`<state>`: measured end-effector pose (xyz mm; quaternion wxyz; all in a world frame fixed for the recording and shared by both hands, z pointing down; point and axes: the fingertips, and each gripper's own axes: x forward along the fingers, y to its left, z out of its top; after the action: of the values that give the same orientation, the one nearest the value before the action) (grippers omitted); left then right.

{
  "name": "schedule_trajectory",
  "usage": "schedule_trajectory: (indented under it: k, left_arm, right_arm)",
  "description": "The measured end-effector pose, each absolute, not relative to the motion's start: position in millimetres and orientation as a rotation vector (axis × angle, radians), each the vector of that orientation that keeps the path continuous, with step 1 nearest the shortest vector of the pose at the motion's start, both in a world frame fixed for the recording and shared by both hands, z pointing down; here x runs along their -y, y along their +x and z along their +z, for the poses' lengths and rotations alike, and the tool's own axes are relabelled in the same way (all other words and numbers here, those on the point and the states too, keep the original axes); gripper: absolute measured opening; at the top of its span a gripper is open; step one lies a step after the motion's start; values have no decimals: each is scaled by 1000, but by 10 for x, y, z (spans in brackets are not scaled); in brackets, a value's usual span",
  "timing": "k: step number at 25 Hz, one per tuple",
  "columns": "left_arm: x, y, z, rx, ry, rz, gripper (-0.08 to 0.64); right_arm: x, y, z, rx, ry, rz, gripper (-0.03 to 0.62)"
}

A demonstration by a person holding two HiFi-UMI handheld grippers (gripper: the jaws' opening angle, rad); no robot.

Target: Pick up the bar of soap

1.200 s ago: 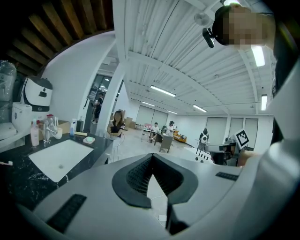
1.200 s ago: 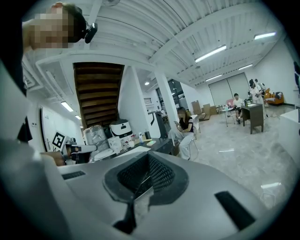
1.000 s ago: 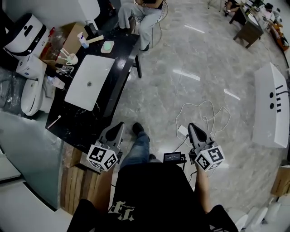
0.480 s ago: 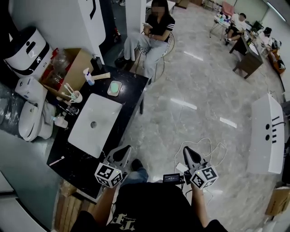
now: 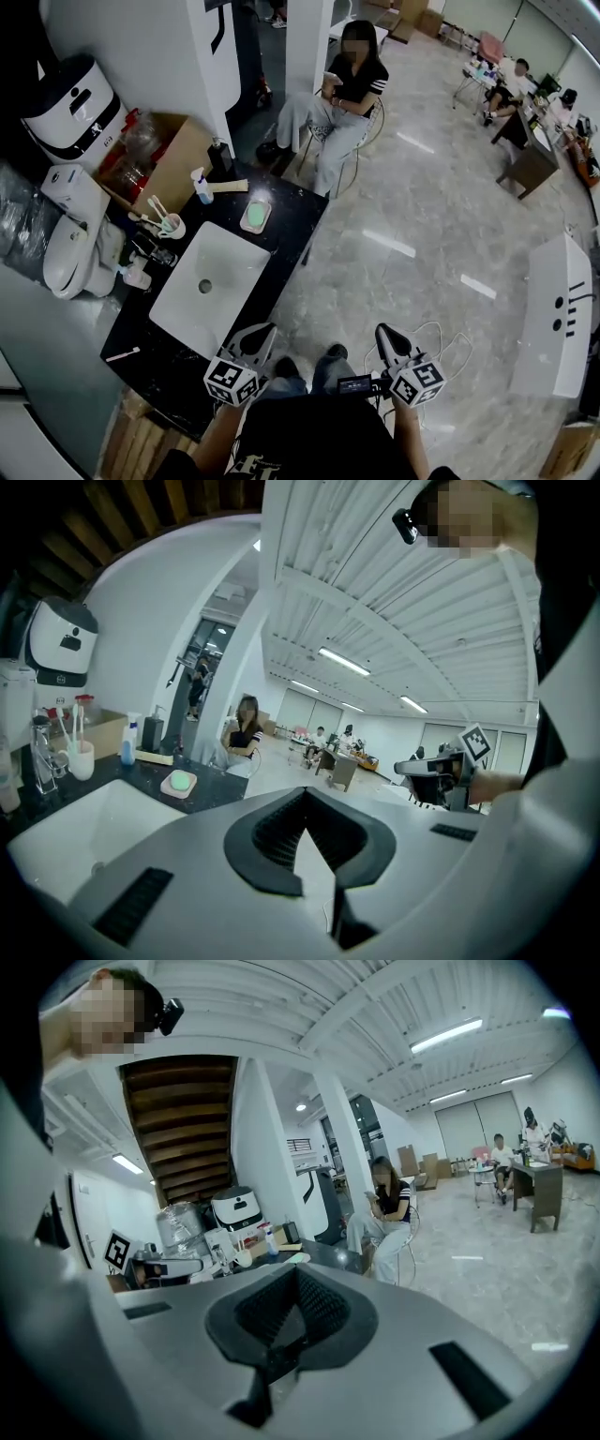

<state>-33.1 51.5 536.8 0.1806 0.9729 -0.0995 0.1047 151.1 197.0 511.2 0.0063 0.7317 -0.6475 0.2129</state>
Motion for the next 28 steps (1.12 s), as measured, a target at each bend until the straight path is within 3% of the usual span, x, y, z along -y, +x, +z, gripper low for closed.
schedule_trajectory:
  k: [9, 19, 28]
  left_arm:
    - [-30, -66, 5401, 466, 2747, 238, 9]
    - [814, 899, 5105, 647, 2746, 203, 9]
    - [1190, 1456, 5057, 738, 2723, 207, 9]
  right_arm:
    - [-955, 1874, 5329, 2228, 2068, 691, 7]
    - [501, 2740, 5148, 2503, 1747, 615, 6]
    - [1077, 3295, 5146, 2605, 1614, 630, 6]
